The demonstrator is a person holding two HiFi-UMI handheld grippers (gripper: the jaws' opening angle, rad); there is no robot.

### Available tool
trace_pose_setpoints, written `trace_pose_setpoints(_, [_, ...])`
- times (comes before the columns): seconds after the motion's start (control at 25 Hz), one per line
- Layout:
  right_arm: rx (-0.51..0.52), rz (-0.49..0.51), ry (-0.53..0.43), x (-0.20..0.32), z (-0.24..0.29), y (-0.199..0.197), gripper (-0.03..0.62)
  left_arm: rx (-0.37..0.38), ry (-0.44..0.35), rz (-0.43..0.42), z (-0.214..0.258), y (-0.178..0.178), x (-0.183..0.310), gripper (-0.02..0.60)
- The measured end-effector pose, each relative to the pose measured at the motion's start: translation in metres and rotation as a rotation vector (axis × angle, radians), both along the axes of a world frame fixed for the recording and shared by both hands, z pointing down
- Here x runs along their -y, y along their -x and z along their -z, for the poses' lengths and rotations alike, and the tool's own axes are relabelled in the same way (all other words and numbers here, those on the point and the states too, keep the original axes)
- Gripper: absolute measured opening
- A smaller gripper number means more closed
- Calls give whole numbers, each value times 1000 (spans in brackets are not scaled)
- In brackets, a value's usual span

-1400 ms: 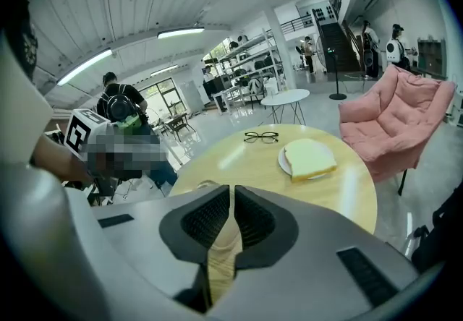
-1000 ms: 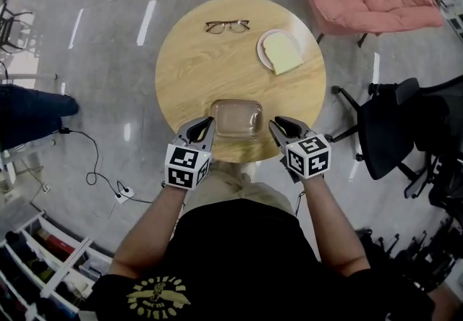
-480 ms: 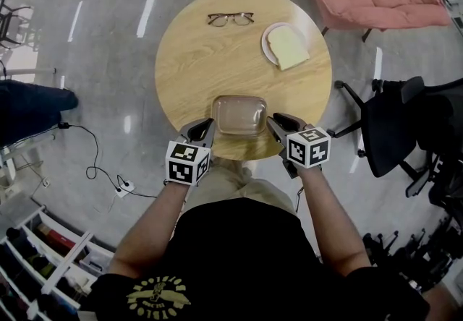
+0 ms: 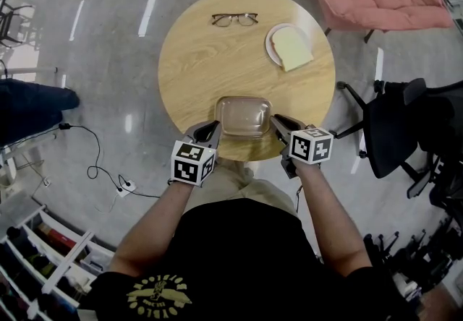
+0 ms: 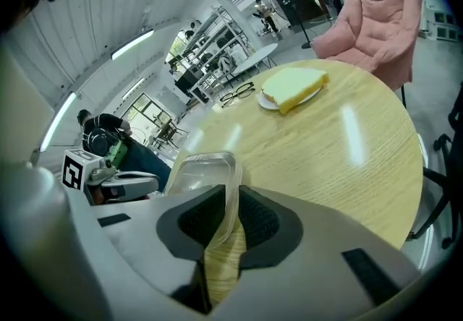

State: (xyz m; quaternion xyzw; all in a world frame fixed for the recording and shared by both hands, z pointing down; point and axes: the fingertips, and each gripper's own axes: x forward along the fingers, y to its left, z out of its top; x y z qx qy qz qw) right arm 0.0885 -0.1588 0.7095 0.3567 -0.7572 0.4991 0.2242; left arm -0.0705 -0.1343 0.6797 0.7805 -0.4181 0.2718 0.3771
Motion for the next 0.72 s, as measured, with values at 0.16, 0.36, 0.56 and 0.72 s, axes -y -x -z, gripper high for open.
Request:
trace_pose_setpoints(0.16, [23,-44,15,-2,-1,-2,64,-8,2,-6,0,-1,-3,20])
trace_pose_setpoints(0.36, [62,-84,38,-1,-3,-5,61,-28,12,14,0,2,-3,20])
trace_pose_setpoints(0.56, [45,-87,25,2,0,-5,61,-80,35,32,5,0,1,73])
trace_pose_setpoints(0.72, [54,-87,29,2,-1,-4,61,-95,70,42,-2,1,3,98])
